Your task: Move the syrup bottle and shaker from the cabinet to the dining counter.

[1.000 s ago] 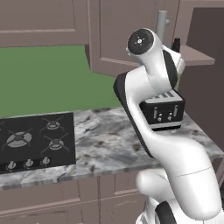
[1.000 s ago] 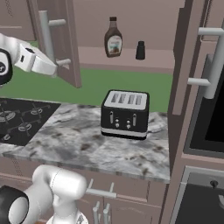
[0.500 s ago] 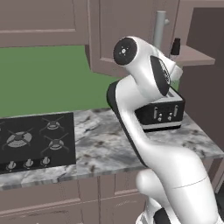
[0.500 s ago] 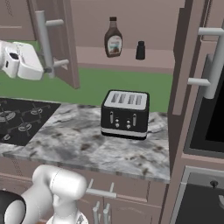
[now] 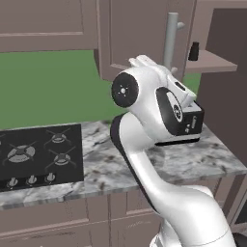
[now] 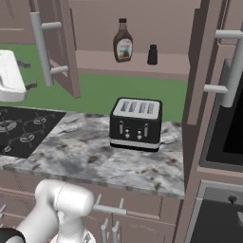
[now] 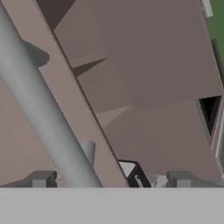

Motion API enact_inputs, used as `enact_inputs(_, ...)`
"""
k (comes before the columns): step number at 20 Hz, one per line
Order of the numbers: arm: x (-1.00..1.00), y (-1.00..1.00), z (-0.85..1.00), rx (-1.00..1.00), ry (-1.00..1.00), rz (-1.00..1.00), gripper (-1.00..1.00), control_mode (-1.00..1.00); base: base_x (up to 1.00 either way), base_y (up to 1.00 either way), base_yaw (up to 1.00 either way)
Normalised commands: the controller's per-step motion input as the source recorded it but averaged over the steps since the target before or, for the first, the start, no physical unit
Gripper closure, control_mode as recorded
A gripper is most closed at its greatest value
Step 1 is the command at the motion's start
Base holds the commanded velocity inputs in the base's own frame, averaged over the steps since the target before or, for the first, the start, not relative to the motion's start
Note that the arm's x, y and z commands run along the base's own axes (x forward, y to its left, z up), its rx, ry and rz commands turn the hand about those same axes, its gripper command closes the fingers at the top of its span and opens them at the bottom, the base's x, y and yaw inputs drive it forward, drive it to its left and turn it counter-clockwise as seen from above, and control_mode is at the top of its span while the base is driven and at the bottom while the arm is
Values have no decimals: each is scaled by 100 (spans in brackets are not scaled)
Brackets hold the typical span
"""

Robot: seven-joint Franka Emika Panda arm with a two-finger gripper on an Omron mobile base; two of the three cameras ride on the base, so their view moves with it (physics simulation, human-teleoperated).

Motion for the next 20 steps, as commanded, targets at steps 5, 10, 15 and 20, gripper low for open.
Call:
enact_inputs(5, -14, 42, -16, -7, -6, 14, -100, -100, 0, 0, 0)
enact_inputs(10, -13, -35, 0, 14, -1, 8, -100, -100, 0, 0, 0)
enact_inputs(15, 0, -88, 0, 41, -4, 10, -100, -100, 0, 0, 0)
enact_inputs(20, 0, -70, 4, 46, 0, 11, -100, -100, 0, 0, 0)
